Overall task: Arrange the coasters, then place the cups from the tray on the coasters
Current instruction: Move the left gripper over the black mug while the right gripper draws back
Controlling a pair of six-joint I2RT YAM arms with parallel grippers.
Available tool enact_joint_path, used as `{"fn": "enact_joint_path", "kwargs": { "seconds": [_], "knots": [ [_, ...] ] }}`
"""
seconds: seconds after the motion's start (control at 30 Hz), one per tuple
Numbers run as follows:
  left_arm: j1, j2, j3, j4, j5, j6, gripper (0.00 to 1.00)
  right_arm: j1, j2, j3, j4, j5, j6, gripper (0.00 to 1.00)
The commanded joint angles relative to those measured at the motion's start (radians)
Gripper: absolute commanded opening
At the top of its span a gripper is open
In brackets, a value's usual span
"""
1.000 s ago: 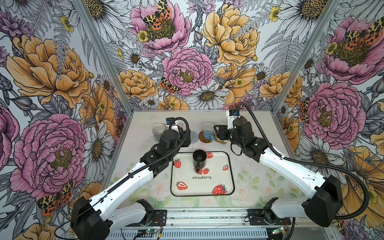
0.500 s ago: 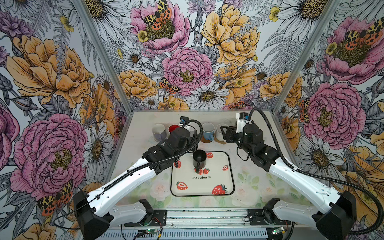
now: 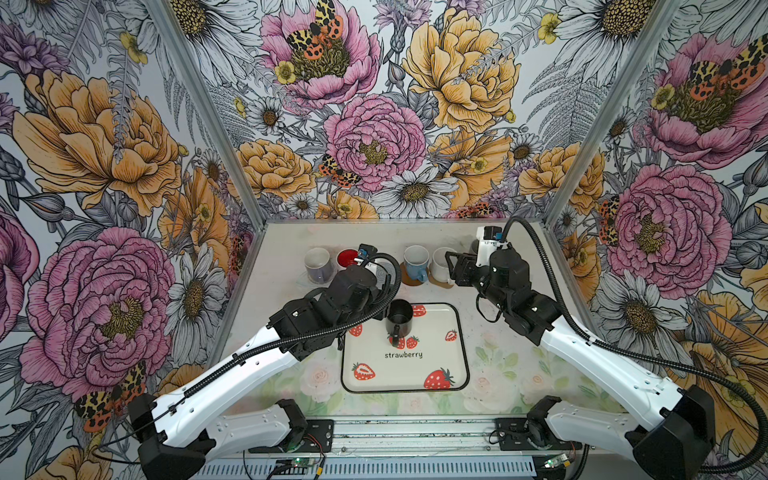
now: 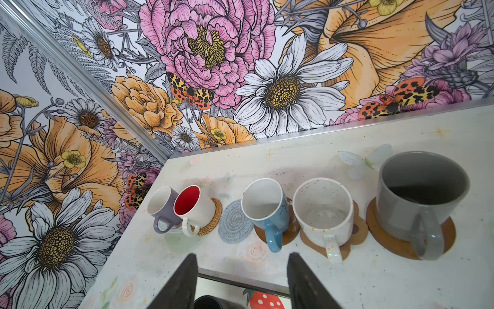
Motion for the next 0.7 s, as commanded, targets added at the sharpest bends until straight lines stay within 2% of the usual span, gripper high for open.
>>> {"fn": "enact_joint_path", "kwargs": {
  "seconds": [0.0, 0.37, 0.67],
  "knots": [
    [-0.009, 0.033, -0.004, -0.071, 0.03, -0.027, 0.65, -0.005, -0.005, -0.013, 0.027, 0.013, 0.007, 0.56],
    [-0.035, 0.1, -0.116, -0.071, 0.101, -0.115, 0.68, -0.006, 0.016, -0.019, 0.042, 0.019, 0.011, 0.57],
    [-0.064, 0.197, -0.15, -0.065, 0.105, -0.159, 0.71, -0.006, 0.038, -0.013, 0.045, 0.015, 0.013, 0.57]
  ]
}}
